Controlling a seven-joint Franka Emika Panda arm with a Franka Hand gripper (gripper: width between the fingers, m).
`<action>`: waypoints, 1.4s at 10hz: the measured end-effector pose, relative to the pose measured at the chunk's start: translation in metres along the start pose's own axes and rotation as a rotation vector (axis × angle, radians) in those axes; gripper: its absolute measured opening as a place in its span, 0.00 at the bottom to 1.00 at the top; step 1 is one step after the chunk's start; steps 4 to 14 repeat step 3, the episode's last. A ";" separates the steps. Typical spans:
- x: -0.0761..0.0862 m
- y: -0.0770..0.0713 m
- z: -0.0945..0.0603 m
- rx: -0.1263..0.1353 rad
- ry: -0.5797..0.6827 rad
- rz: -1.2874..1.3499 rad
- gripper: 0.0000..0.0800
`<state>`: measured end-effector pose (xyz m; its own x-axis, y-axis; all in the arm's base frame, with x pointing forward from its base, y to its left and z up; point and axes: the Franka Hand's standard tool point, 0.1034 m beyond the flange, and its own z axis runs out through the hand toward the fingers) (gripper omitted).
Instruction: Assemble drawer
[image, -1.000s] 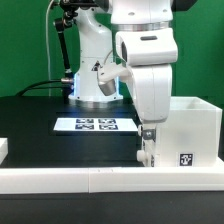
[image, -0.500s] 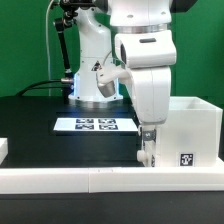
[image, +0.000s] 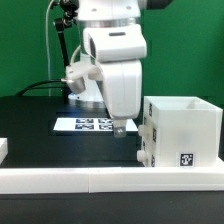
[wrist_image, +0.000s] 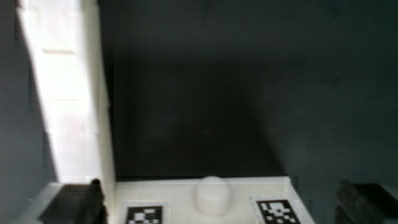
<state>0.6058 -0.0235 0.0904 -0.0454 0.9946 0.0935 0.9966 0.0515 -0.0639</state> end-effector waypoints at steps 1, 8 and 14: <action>-0.004 -0.007 -0.007 -0.029 -0.005 0.016 0.81; -0.005 -0.020 -0.007 -0.030 -0.010 0.022 0.81; -0.005 -0.020 -0.007 -0.030 -0.010 0.022 0.81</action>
Offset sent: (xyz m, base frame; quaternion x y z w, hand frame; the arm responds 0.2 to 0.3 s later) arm 0.0000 0.0000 0.0000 0.0000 0.0000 0.0000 1.0000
